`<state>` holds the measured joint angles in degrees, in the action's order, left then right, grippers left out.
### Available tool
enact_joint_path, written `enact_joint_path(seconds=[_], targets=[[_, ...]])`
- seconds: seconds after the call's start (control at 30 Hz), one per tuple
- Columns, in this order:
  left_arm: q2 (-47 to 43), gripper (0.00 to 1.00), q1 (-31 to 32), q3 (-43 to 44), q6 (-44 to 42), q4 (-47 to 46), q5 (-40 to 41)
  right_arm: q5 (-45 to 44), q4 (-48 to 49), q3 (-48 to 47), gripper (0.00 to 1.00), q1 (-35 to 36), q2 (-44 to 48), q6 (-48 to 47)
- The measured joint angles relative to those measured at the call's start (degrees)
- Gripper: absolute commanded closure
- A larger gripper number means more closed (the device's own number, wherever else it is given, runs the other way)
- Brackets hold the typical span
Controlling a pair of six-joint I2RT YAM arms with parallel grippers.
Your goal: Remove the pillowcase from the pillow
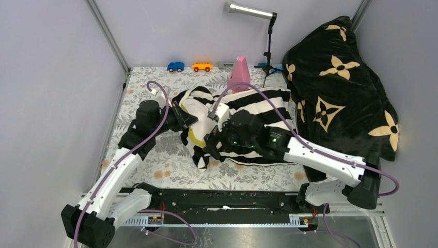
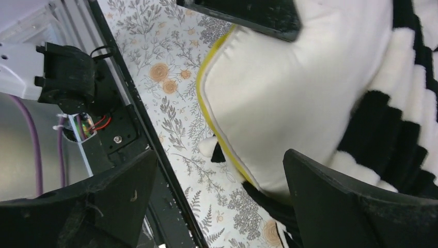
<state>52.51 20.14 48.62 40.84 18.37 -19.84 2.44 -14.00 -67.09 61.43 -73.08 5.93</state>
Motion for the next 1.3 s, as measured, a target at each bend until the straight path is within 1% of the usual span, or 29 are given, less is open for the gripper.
enact_joint_path(seconds=[0.13,0.4,0.43,0.47,0.5,0.53,0.57,0.6,0.63,0.67,0.7,0.77,0.83,0.9,0.93,1.0,1.1,1.23,1.27,1.3], targets=[[0.3,1.00,0.1,0.0,0.8,-0.9,-1.1,-3.4,0.4,-1.7,0.00,2.7,-4.6,-2.2],[0.6,1.00,0.2,0.0,1.5,-1.8,-1.7,-14.4,3.3,-2.4,0.01,3.3,-9.9,-3.1],[0.6,1.00,0.2,0.0,1.6,-1.8,-1.8,-15.5,3.6,-2.5,0.06,3.3,-10.5,-3.1],[0.6,1.00,0.2,0.0,1.7,-1.7,-1.8,-16.4,4.0,-2.5,0.18,3.3,-11.1,-3.1],[0.6,1.00,0.2,0.0,1.7,-1.7,-1.9,-16.9,4.2,-2.5,0.36,3.3,-11.5,-3.1],[0.6,0.94,0.2,0.0,1.8,-1.7,-1.9,-17.4,4.3,-2.5,0.54,3.4,-11.7,-3.2],[0.6,0.84,0.2,0.0,1.9,-1.7,-1.9,-18.0,4.3,-2.5,0.68,3.5,-11.9,-3.1],[0.7,0.75,0.2,0.1,1.9,-1.7,-1.9,-18.4,4.4,-2.5,0.78,3.5,-11.9,-3.0],[0.7,0.60,0.2,0.1,1.9,-1.9,-1.9,-19.1,4.7,-2.4,0.88,3.5,-11.8,-2.9],[0.7,0.46,0.2,0.2,1.9,-2.1,-1.8,-19.6,5.2,-2.1,0.95,3.5,-11.5,-3.3],[0.7,0.38,0.2,0.2,1.7,-2.3,-1.5,-20.0,6.6,-0.8,0.99,3.4,-10.8,-3.1],[0.7,0.29,0.3,0.2,2.4,-2.2,0.1,-20.8,8.2,2.2,1.00,3.4,-8.7,-3.1],[0.7,0.20,1.0,0.2,3.2,-1.6,3.4,-21.2,9.4,5.5,1.00,3.4,-6.0,-2.6],[0.7,0.15,1.2,0.2,4.4,-1.3,7.9,-21.4,9.6,8.0,1.00,3.4,-3.3,-2.1],[0.8,0.14,1.0,0.0,5.4,-1.6,10.5,-21.4,9.5,8.9,1.00,3.5,-2.1,-2.0],[0.8,0.14,0.6,-0.9,7.3,-2.7,14.6,-21.4,9.2,10.0,1.00,3.5,-0.2,-1.6],[1.4,0.16,-0.1,-2.4,8.9,-3.0,18.6,-21.3,9.2,11.3,1.00,3.5,1.7,-1.3],[5.1,0.20,-0.9,-3.0,9.6,-3.7,20.5,-21.2,9.0,13.2,1.00,3.5,4.4,-1.3],[6.2,0.22,-1.1,-3.0,9.6,-3.9,20.6,-21.0,8.6,13.3,1.00,3.4,5.0,-1.3],[7.6,0.30,-1.1,-3.0,9.5,-4.3,20.7,-20.8,8.1,13.4,1.00,3.4,5.5,-1.2]])
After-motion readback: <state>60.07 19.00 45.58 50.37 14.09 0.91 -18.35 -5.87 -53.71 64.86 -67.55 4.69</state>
